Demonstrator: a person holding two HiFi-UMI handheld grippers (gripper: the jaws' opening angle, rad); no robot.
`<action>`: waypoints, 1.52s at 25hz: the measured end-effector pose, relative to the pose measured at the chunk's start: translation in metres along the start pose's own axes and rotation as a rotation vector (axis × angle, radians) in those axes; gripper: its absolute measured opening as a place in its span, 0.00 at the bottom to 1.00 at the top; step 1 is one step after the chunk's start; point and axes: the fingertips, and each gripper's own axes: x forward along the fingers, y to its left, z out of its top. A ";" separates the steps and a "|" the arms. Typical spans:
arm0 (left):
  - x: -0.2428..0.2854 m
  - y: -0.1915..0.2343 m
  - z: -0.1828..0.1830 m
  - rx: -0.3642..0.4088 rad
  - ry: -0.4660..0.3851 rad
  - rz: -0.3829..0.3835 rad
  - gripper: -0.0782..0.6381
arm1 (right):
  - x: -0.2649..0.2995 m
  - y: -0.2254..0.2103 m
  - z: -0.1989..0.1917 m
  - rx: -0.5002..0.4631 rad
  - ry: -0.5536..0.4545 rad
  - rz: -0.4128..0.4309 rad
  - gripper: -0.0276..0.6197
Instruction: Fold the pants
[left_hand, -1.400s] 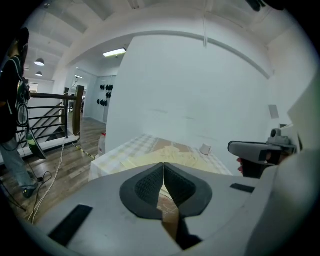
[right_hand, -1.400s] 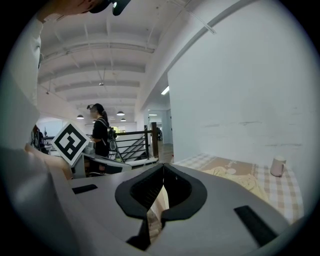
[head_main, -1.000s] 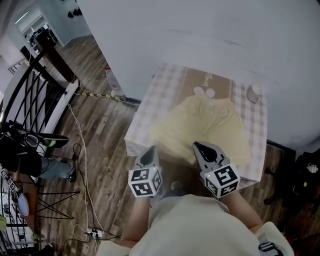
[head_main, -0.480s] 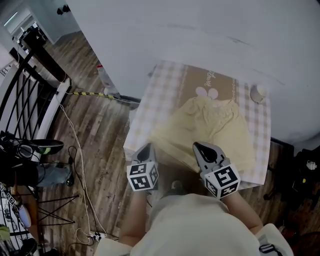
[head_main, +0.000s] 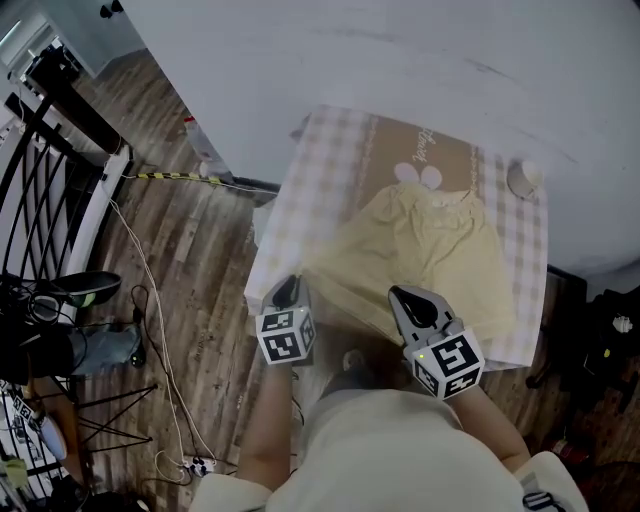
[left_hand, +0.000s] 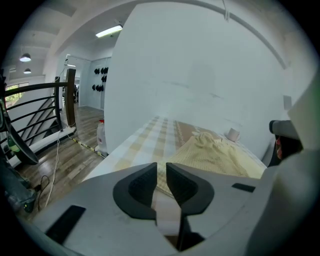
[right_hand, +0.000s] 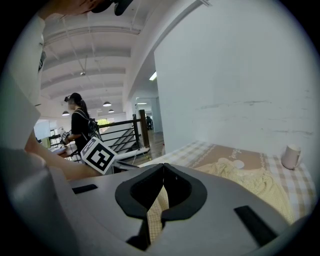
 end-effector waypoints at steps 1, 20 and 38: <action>0.003 0.002 -0.002 -0.001 0.011 0.000 0.18 | 0.000 0.000 -0.001 0.002 0.004 -0.002 0.04; 0.036 0.026 -0.030 0.064 0.224 0.092 0.25 | 0.012 0.010 -0.014 0.000 0.059 0.026 0.04; 0.035 0.019 -0.032 0.026 0.223 0.099 0.16 | 0.002 0.016 -0.013 -0.009 0.058 -0.006 0.04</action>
